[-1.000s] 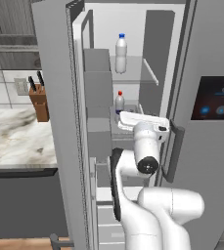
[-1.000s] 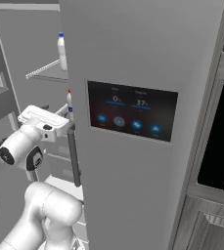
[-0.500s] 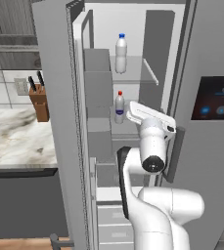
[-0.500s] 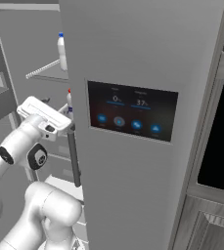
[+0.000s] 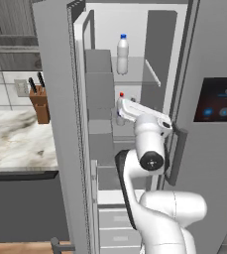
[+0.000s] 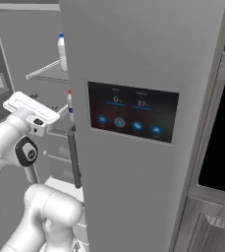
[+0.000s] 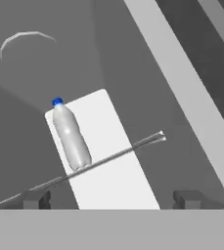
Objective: Take the bottled waters from the counter and place them in the freezer to freeze. Close the freezer door after placing the bottles.
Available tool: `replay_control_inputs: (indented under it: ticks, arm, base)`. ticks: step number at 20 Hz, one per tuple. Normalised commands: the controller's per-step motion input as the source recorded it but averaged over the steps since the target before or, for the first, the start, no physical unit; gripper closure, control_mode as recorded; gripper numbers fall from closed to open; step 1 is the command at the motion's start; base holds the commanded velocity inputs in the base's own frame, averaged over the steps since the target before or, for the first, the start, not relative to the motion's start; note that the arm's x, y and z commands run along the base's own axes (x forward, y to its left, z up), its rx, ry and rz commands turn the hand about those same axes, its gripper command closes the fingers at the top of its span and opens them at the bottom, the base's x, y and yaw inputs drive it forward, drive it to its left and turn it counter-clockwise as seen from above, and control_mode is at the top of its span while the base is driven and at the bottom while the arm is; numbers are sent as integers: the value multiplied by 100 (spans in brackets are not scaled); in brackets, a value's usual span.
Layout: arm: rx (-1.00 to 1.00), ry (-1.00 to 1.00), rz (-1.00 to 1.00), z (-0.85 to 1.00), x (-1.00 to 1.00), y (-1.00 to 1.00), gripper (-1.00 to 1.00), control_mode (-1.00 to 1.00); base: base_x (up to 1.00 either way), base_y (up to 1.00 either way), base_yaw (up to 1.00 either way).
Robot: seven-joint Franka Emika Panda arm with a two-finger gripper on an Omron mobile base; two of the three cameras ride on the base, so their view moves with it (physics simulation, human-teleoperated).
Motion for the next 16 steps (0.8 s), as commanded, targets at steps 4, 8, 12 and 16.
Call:
replay_control_inputs:
  ticks: [4, 8, 12, 16]
  arm:
    - [1, 6, 6, 24, -84, 71, -100, -100]
    - [29, 30, 0, 59, -100, 7, -100, -100]
    - [38, 44, -3, 96, -100, 5, -100, -100]
    - [37, 66, -13, 84, -100, 0, -100, -100]
  base:
    - [0, 0, 0]
    - [0, 0, 0]
    - [0, 0, 0]
    - [0, 0, 0]
